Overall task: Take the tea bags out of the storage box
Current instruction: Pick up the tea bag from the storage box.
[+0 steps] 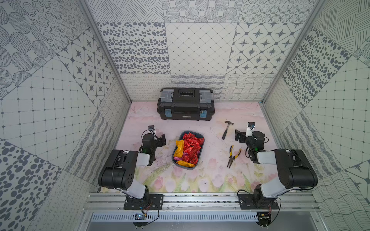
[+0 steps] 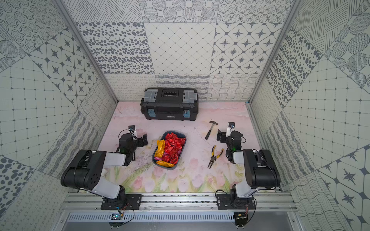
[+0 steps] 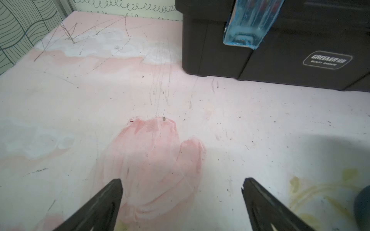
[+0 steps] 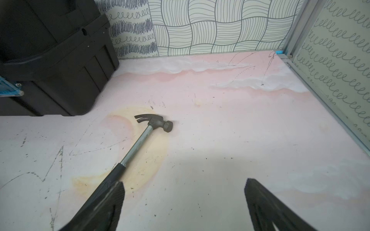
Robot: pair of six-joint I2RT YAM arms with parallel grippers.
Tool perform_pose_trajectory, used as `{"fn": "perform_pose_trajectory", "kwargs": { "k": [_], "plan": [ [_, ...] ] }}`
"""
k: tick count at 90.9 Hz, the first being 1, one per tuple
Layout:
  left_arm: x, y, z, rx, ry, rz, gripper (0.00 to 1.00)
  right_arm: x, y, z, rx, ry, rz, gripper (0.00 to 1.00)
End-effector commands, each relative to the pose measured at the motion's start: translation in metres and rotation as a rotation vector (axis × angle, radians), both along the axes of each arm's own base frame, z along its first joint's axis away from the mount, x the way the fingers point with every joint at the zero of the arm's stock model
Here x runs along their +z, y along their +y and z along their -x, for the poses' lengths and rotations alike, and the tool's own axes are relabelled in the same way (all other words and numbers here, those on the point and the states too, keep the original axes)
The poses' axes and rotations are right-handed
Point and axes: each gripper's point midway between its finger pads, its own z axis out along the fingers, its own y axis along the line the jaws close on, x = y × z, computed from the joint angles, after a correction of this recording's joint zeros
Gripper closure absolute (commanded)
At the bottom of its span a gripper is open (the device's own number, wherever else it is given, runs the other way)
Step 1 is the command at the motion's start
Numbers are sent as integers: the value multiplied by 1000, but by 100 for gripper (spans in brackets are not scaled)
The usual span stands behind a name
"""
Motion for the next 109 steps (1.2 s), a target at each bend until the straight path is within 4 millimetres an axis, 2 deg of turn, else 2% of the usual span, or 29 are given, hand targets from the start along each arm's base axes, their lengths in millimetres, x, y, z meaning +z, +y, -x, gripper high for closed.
{"fn": "perform_pose_trajectory", "kwargs": {
  "k": [1,50,58,69,75,82,87,91,95,101,104,105,109],
  "plan": [
    [12,-1,-7,-17,-50,0,2,12,2,-5,3,-50,8,1],
    [14,-2,-8,-23,-51,-2,2,15,3,-5,15,-59,8,1],
    [22,-5,-11,-41,-24,-4,2,34,13,3,63,-98,20,1],
    [49,-8,-9,-51,16,17,2,81,21,19,78,-172,41,1],
    [68,-7,-5,-37,-13,36,2,109,22,26,73,-230,-8,1],
    [86,1,-1,36,-33,80,2,141,14,33,2,-272,-135,1],
    [99,14,2,134,-35,117,2,147,3,38,-97,-247,-275,1],
    [102,23,7,213,-11,149,2,148,0,41,-133,-228,-397,1],
    [101,30,12,275,19,190,2,149,8,43,-89,-199,-490,1],
    [99,30,19,282,37,239,2,149,26,43,-2,-143,-565,1],
    [96,24,21,256,52,277,2,144,36,44,35,-92,-589,1],
    [97,23,23,249,51,286,2,149,39,43,52,-92,-595,1],
    [97,15,27,223,68,333,2,150,51,43,96,-47,-610,1]
  ]
}}
